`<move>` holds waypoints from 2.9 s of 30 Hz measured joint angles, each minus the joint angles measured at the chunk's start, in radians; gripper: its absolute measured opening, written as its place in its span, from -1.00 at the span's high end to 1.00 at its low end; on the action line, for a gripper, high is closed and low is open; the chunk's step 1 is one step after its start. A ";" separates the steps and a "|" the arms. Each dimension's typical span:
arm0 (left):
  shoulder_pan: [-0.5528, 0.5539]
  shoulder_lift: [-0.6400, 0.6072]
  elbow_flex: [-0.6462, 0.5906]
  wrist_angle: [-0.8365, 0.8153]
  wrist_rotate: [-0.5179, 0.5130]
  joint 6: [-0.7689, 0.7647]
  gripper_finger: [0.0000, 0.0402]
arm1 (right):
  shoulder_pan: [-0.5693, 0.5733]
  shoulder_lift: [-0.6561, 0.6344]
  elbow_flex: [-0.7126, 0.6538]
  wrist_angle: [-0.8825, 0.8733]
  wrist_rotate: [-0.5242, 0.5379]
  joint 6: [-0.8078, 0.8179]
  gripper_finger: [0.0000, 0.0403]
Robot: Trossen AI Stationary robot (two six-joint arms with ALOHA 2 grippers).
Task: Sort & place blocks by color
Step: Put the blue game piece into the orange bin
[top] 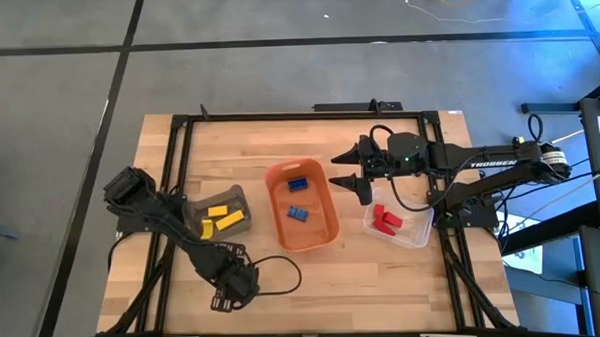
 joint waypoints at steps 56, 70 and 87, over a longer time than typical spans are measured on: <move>0.757 -0.744 -0.325 1.065 -0.147 0.226 0.63 | 0.000 0.000 0.000 0.031 -0.035 0.049 -0.52; 0.692 -0.659 -0.438 1.336 -0.209 0.158 0.63 | 0.002 0.000 0.000 0.042 -0.035 0.049 -0.52; 0.692 -0.462 -0.194 0.776 -0.211 0.175 0.63 | 0.002 0.000 0.000 0.119 -0.035 0.047 -0.52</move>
